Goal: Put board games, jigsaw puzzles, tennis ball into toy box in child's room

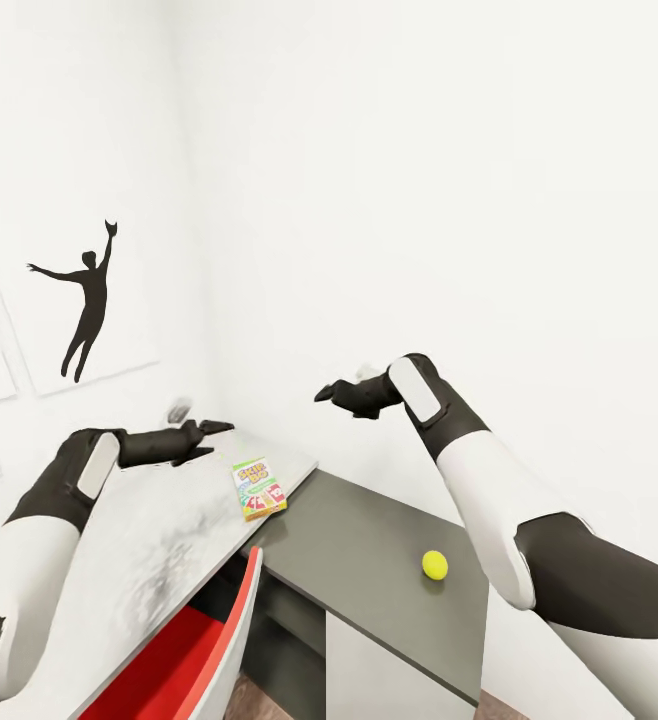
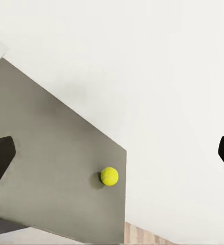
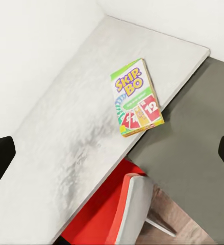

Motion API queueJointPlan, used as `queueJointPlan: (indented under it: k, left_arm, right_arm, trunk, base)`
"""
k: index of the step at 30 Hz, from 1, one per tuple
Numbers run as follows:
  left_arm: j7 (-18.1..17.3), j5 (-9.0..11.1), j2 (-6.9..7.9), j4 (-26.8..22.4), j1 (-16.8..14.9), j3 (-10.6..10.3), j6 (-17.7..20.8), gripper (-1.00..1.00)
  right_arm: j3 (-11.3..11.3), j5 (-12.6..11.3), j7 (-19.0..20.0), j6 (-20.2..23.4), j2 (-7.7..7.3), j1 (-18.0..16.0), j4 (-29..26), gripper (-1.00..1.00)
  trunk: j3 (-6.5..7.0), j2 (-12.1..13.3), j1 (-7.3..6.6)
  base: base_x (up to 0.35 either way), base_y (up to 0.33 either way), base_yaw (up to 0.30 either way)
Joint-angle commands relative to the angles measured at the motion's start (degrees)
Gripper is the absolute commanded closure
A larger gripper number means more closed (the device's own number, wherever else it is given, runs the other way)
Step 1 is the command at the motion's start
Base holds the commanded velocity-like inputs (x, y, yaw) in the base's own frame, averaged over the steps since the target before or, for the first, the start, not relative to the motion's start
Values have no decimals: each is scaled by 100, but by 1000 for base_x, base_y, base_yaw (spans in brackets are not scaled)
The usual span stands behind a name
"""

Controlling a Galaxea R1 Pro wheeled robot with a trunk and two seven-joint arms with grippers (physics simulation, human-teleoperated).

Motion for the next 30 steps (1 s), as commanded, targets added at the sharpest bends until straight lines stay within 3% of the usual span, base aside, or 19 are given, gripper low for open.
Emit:
queueJointPlan:
  k: [1, 8, 11, 15, 19, 22, 30]
  left_arm:
    - [260, -29, 10, 3, -114, 19, 17, -100]
    - [1810, -34, 14, 255, -709, 51, -444, -100]
    - [2739, -6, -19, 749, -1028, 56, -1057, -100]
    - [3639, 21, -73, 1353, -1373, 58, -1755, -100]
    - [4015, 23, -271, 1629, -1501, 56, -2179, -100]
    - [4102, 16, -391, 1688, -1528, 52, -2367, -100]
    - [4415, 18, -575, 1725, -1553, 53, -2652, -100]
  right_arm:
    - [12, -61, -54, 18, 0, 33, -8, -100]
    - [17, -74, -54, 52, 0, 454, -103, -100]
    - [14, -75, -58, 143, 0, 719, -487, -100]
    - [15, -74, -61, 399, 0, 1014, -1127, -100]
    - [21, -75, -62, 445, 0, 1129, -1588, -100]
    - [29, -73, -63, 445, 0, 1155, -1729, -100]
    - [76, -80, -58, 445, 0, 1168, -2165, -100]
  trunk:
    - [-3, -4, 2]
    - [-3, -4, 2]
    - [-3, -4, 2]
    - [-4, -4, 2]
    - [-14, -4, 2]
    - [-33, -4, 2]
    - [-101, -4, 2]
  base:
    - [0, 0, 0]
    - [0, 0, 0]
    - [0, 0, 0]
    - [0, 0, 0]
    - [0, 0, 0]
    - [0, 0, 0]
    - [0, 0, 0]
